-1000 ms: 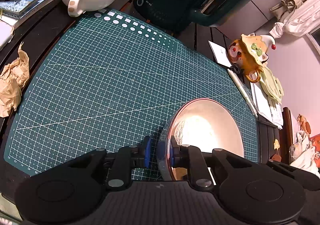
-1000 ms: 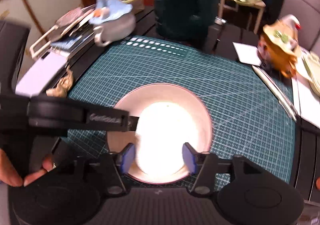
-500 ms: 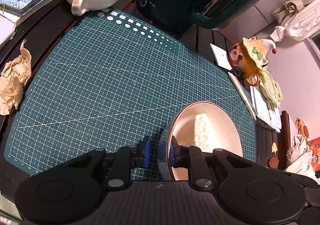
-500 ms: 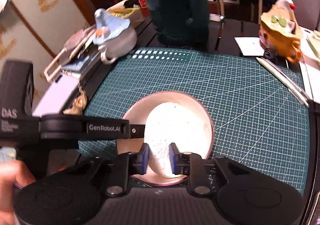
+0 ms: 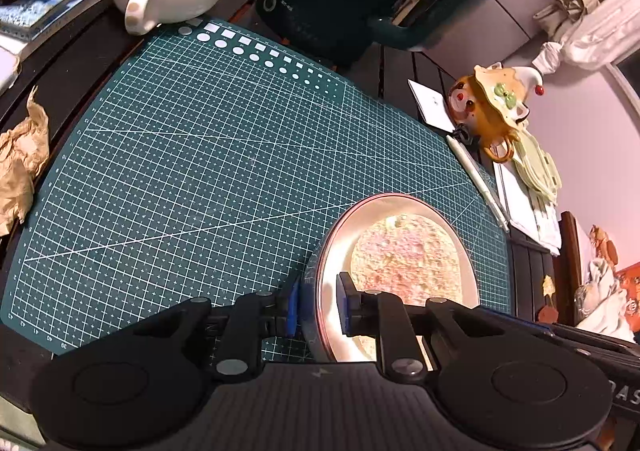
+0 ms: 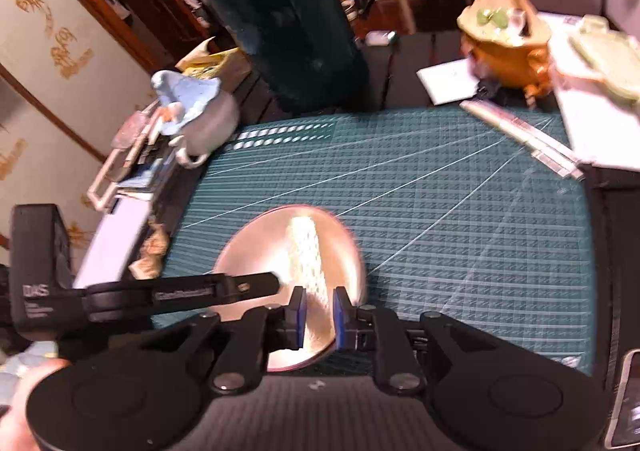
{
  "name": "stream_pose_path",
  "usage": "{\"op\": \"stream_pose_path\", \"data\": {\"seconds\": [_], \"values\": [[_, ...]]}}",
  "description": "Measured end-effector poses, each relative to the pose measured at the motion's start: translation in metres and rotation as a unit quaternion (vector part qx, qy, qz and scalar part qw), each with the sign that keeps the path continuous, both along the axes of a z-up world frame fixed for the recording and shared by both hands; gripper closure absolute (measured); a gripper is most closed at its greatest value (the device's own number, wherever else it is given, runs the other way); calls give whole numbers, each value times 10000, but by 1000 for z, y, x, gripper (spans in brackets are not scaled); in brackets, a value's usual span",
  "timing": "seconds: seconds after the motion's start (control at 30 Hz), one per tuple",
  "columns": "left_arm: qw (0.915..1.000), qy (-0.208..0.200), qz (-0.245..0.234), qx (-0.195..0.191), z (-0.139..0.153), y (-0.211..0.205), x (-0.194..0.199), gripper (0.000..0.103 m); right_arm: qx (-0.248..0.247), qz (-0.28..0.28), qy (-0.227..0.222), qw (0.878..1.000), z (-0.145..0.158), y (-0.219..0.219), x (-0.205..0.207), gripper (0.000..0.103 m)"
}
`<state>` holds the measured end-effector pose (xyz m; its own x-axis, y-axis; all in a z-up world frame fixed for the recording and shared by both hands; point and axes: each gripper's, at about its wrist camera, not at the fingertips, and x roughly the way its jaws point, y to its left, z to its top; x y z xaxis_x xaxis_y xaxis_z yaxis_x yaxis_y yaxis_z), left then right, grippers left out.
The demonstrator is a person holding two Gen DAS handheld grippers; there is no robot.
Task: Clean bowl
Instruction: 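Hold the bowl with the left tool while the right tool circles the sponge over the bottom, then hold the bowl with the left tool while the right tool wipes the wall near the rim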
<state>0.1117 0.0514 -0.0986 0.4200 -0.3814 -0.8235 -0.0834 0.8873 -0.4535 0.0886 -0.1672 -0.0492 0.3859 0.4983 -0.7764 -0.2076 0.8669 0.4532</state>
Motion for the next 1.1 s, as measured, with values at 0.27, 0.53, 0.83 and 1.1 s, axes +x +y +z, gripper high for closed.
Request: {"op": "stream_pose_path", "data": {"seconds": [0.27,0.53,0.83,1.1], "values": [[10000,39,-27,-12,-1,0,1,85,-825,376,-591,9941,6,31,-11,74],[10000,53,-40,-13,-2,0,1,85,-1296,839,-854,9843,7,50,-24,74],[10000,57,-32,-19,-2,1,1,85,-1709,1336,-1052,9705,6,69,-36,74],[10000,78,-22,-48,0,-1,2,85,-2151,1105,-977,9654,-17,73,-27,78]]}}
